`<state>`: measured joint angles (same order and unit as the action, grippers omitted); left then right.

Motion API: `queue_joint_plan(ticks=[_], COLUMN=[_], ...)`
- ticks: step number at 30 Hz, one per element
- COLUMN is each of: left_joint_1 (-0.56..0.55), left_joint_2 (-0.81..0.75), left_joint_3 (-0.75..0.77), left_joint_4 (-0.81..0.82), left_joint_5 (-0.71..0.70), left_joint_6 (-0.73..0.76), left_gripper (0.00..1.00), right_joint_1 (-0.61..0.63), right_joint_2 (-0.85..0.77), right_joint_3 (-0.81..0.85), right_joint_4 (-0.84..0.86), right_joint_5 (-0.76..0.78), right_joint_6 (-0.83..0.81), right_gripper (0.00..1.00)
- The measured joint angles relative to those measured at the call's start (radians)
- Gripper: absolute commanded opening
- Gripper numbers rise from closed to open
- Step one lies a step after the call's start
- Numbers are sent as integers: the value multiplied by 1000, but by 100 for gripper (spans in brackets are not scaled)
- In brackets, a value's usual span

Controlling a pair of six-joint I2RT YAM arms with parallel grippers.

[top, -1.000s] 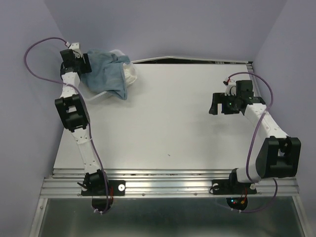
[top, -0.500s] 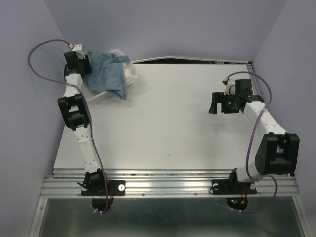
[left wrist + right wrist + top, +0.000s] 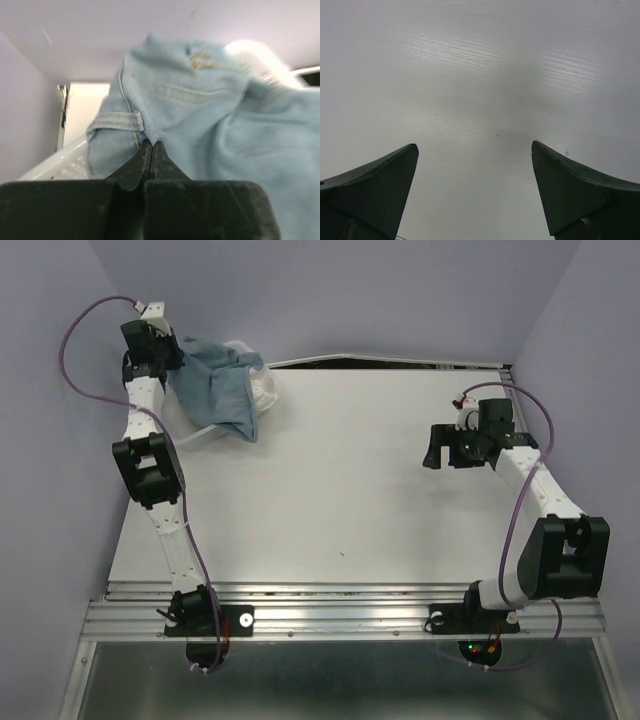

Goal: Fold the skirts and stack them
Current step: Grab the skirt from the pile, then move the skirt to the center of the board

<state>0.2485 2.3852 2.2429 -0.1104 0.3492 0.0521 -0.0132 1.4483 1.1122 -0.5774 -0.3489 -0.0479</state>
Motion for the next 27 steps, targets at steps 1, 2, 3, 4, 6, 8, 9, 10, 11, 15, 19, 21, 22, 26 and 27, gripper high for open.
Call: queue_joint_plan(ticks=[1, 2, 3, 4, 6, 8, 9, 10, 11, 15, 19, 21, 22, 26, 27], left_joint_1=[-6, -16, -30, -40, -93, -158, -192, -240, -273, -467, -585, -629, -654, -749, -763], left_joint_2=[-29, -82, -133, -168, -285, -389, -430, -482, -519, -684, -779, -809, -832, -885, -883], left_joint_3=[0, 0, 1, 3, 6, 16, 20, 25, 25, 22, -2, -45, -100, -348, -397], left_joint_4=[-6, -8, -10, -14, -19, -20, -20, -16, -11, 18, 17, 21, 23, 6, -10], left_joint_5=[5, 11, 13, 12, 6, -3, -2, -3, -2, 39, 42, 45, 52, 101, 114], left_joint_6=[3, 12, 26, 35, 74, 123, 135, 153, 167, 228, 264, 269, 273, 284, 283], left_gripper=[0, 0, 0, 0, 0, 0, 0, 0, 0, 0, 0, 0, 0, 0, 0], right_joint_1=[0, 0, 0, 0, 0, 0, -5, -8, -19, -69, -102, -108, -108, -108, -108], right_joint_2=[-4, -16, -23, -34, -55, -78, -86, -92, -97, -100, -100, -100, -100, -100, -100], right_joint_3=[1, 5, 9, 15, 31, 53, 64, 78, 101, 195, 291, 330, 339, 355, 355], right_joint_4=[0, -2, -3, -6, -13, -20, -23, -24, -26, -30, -36, -39, -40, -44, -50], right_joint_5=[-1, -3, -5, -7, -11, -10, -12, -13, -17, -29, -52, -71, -78, -93, -92], right_joint_6=[1, 2, 3, 3, 3, 4, 4, 4, 4, 7, 12, 14, 14, 10, 8], right_gripper=[100, 100, 100, 100, 100, 100, 100, 100, 100, 100, 100, 100, 100, 100, 100])
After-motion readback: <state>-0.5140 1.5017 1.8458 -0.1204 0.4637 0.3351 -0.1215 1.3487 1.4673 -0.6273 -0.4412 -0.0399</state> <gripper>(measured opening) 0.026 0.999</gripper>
